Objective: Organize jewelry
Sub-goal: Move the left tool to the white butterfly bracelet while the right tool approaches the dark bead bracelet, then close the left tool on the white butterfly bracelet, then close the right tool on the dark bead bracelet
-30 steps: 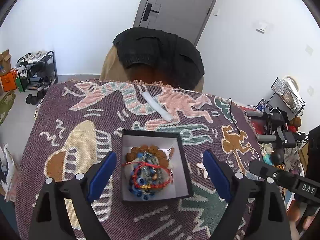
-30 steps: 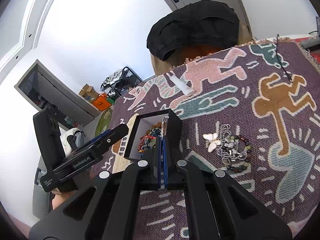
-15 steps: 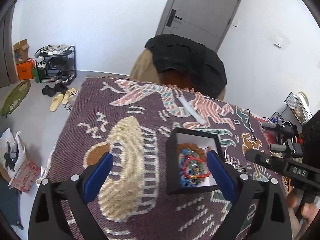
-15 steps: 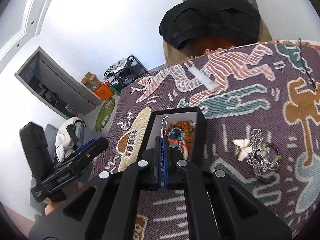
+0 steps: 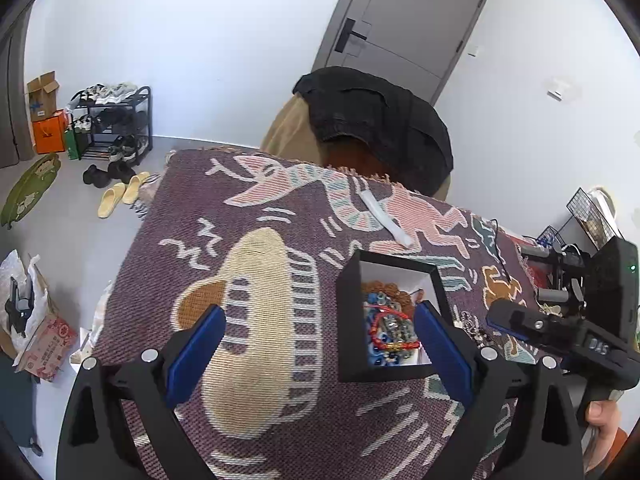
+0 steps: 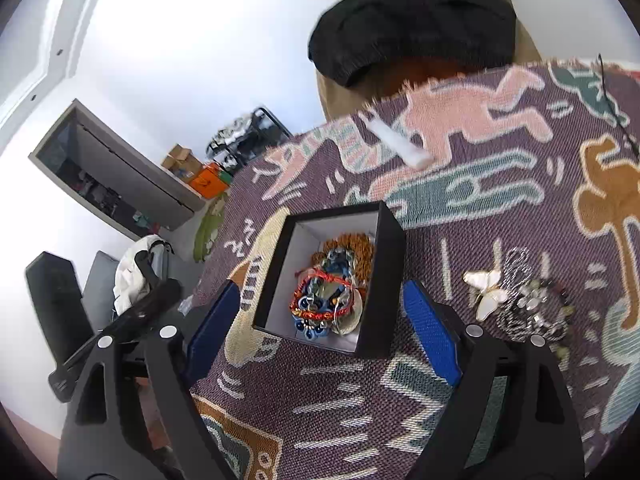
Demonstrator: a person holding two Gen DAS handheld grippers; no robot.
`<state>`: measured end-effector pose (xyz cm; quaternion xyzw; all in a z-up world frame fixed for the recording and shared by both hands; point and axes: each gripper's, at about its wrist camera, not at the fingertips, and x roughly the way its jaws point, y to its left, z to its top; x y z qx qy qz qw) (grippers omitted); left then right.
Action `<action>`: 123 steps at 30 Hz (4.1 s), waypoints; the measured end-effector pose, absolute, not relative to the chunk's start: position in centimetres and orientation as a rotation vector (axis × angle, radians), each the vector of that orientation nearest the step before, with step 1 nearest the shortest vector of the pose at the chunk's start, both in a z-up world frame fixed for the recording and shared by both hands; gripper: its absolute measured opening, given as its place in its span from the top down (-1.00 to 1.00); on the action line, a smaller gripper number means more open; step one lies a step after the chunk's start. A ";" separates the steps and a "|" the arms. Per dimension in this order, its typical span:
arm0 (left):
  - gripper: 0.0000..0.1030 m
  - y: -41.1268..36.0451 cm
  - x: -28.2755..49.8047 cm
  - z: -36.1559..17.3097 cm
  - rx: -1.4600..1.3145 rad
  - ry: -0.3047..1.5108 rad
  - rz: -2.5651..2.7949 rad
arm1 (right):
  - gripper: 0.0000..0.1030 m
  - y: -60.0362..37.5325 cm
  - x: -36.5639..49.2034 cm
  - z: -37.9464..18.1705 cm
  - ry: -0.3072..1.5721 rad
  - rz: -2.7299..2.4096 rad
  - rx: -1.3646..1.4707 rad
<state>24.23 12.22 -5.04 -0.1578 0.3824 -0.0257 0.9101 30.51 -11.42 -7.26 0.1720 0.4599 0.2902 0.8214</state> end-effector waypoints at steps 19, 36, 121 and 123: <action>-0.80 3.8 25.3 -4.1 -0.232 0.796 -0.168 | -0.77 -21.2 28.1 -7.0 0.951 0.423 0.387; -0.29 -7.1 27.0 -5.7 -0.085 0.892 -0.329 | -0.77 -28.7 26.5 -10.0 0.985 0.284 0.390; 0.54 -5.1 31.8 -6.3 -0.147 0.934 -0.168 | 0.34 -23.6 33.0 -14.1 1.115 0.338 0.217; 0.54 -4.4 31.6 -5.8 -0.151 0.923 -0.162 | 0.34 -22.5 33.2 -14.3 1.123 0.335 0.148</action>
